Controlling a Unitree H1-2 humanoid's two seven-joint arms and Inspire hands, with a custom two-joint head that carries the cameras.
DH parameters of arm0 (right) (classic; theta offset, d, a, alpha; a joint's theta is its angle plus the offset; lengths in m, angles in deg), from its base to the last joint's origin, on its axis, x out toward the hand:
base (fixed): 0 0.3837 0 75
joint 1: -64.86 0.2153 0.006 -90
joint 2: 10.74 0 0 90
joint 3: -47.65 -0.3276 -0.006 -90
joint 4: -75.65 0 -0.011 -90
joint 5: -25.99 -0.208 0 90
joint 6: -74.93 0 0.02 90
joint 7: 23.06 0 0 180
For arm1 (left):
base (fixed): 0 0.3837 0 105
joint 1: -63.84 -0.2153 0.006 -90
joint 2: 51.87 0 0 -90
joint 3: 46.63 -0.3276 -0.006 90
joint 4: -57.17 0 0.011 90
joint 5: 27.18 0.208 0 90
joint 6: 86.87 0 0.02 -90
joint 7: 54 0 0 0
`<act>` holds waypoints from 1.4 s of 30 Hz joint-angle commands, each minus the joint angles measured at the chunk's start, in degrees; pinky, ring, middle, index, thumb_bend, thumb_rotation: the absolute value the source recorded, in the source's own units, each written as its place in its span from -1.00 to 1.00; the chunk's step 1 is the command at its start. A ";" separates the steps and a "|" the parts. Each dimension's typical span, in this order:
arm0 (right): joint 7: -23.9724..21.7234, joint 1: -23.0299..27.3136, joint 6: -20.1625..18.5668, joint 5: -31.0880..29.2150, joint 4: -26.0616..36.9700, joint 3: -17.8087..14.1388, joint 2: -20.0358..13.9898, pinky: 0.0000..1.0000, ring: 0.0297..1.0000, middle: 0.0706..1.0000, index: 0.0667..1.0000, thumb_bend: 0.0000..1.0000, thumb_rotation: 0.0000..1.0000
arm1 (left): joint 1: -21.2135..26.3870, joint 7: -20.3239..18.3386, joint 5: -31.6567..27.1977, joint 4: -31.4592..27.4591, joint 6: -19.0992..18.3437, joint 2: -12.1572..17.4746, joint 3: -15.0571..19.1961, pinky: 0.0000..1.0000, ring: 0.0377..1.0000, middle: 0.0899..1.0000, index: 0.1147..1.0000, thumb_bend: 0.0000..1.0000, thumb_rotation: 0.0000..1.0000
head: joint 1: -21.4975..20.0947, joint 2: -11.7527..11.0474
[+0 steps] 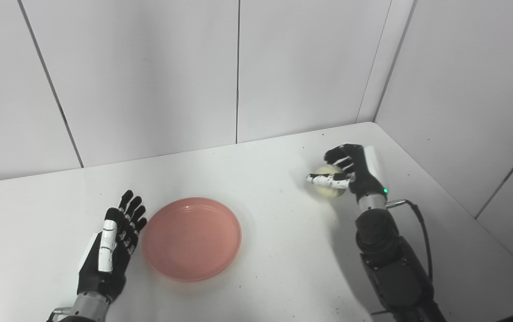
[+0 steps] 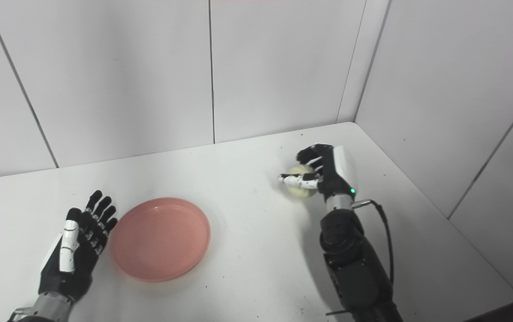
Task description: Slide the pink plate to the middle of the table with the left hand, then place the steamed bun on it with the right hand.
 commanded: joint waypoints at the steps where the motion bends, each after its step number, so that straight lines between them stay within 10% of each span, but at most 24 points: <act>1: -0.19 1.51 3.25 0.76 2.03 0.53 0.17 -0.32 -0.14 -0.05 -0.22 0.03 -1.00 | -0.99 0.07 0.29 1.97 1.85 -0.95 -0.44 1.00 1.00 1.00 1.00 0.34 1.00 | 0.45 -0.11; 22: -12.61 -0.53 9.21 -2.60 11.27 9.86 4.92 -0.49 -0.28 -0.06 -0.11 0.02 -1.00 | 0.41 2.50 2.54 7.03 4.33 -5.47 -1.64 1.00 0.99 0.99 0.99 0.39 0.93 | 12.62 -1.58; 42: -16.73 3.80 17.43 0.73 0.95 15.37 6.45 -0.65 -0.15 -0.23 -0.07 0.03 -1.00 | 3.10 8.27 9.28 13.23 9.93 -10.35 -4.04 0.97 0.98 0.98 0.98 0.36 1.00 | 24.09 0.63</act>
